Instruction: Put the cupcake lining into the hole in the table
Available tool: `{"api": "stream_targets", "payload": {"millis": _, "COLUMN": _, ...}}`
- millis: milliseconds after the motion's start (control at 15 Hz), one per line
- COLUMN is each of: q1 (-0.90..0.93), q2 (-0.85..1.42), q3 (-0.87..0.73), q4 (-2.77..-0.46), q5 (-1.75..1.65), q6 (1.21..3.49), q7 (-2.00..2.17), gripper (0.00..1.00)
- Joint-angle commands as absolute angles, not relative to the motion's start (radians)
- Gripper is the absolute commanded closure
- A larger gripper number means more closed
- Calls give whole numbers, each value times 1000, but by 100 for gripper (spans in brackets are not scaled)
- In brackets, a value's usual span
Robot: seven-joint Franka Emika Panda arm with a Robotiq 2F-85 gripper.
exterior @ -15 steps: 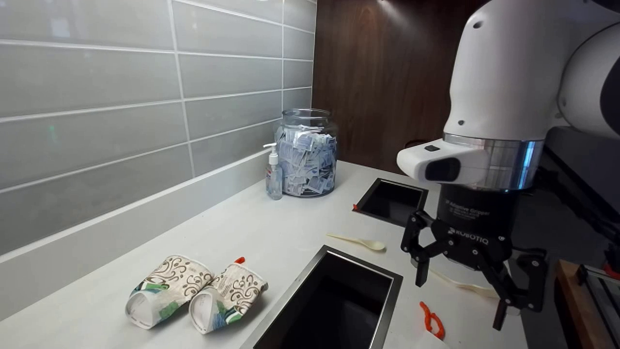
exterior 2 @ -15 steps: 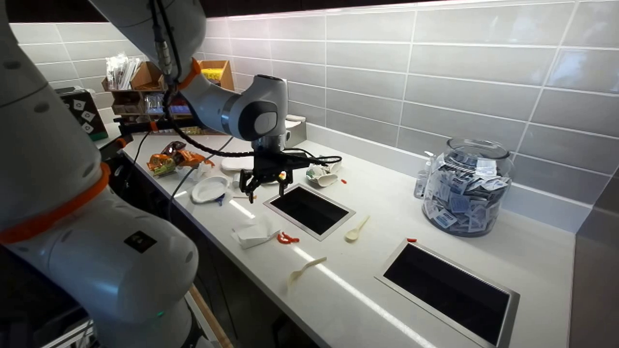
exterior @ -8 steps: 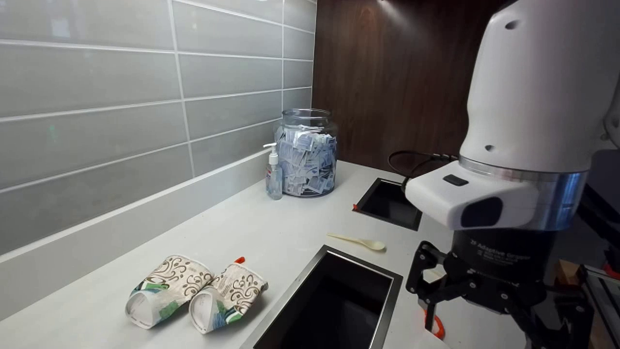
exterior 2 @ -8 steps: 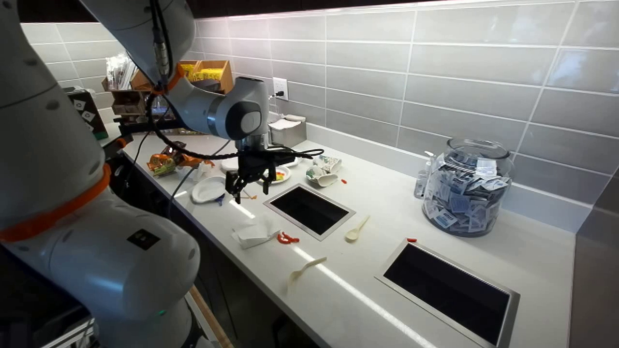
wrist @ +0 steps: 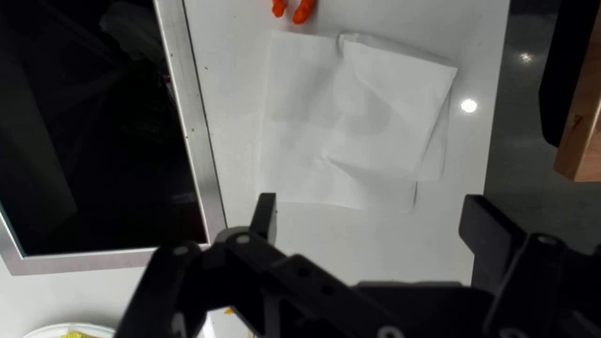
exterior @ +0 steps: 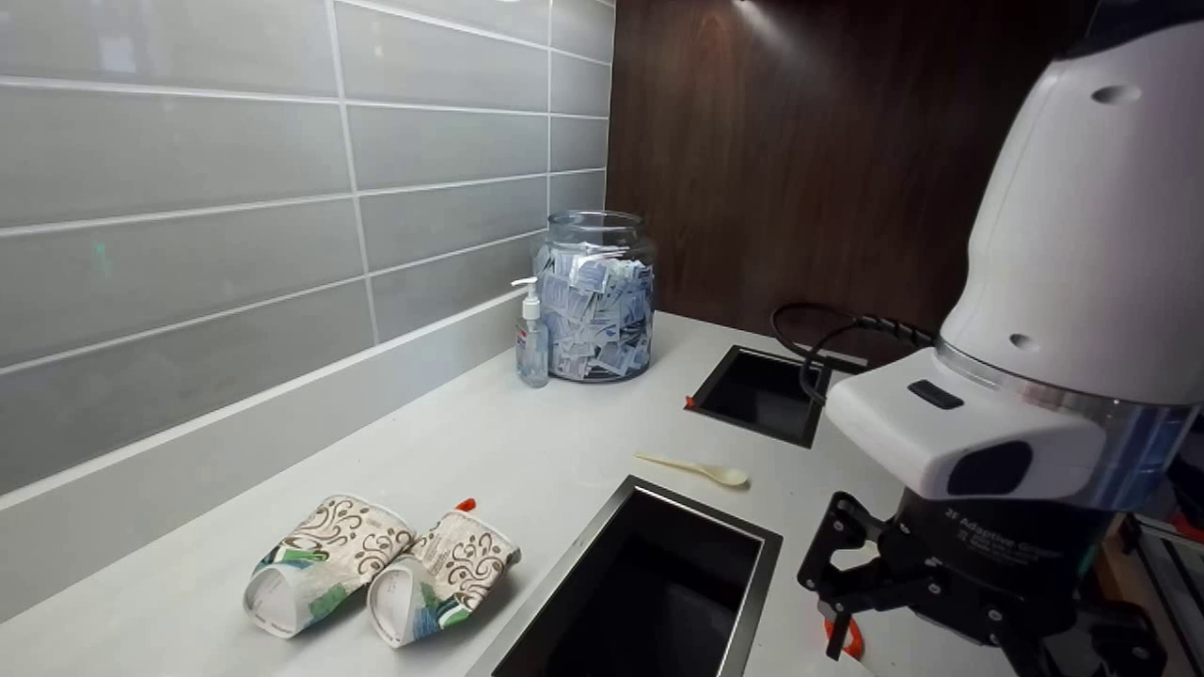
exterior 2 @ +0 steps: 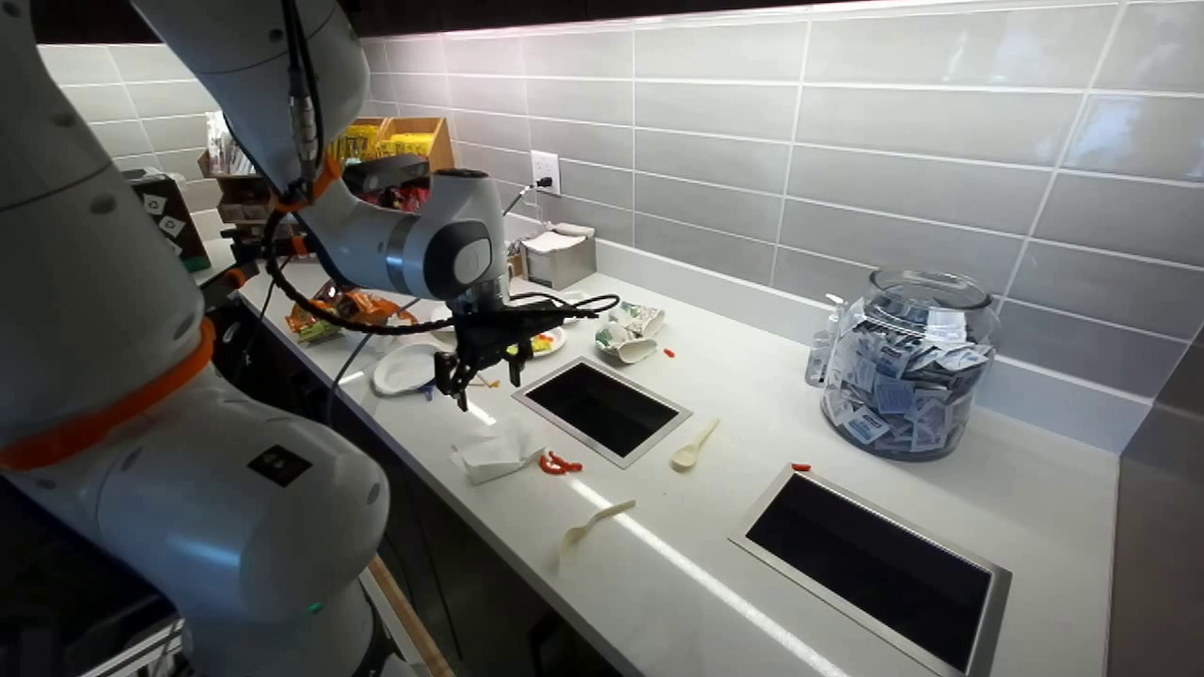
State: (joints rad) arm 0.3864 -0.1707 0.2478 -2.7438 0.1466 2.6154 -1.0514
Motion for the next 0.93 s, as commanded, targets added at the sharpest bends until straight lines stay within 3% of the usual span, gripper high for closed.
{"api": "stream_targets", "payload": {"millis": 0, "q1": 372, "q2": -138, "q3": 259, "q4": -2749, "q5": 64, "q6": 2633, "q7": -949, "gripper": 0}}
{"api": "stream_targets", "payload": {"millis": 867, "q1": 354, "q2": 0, "q3": 263, "q4": -2747, "q5": 44, "q6": 2696, "q7": -909, "gripper": 0}}
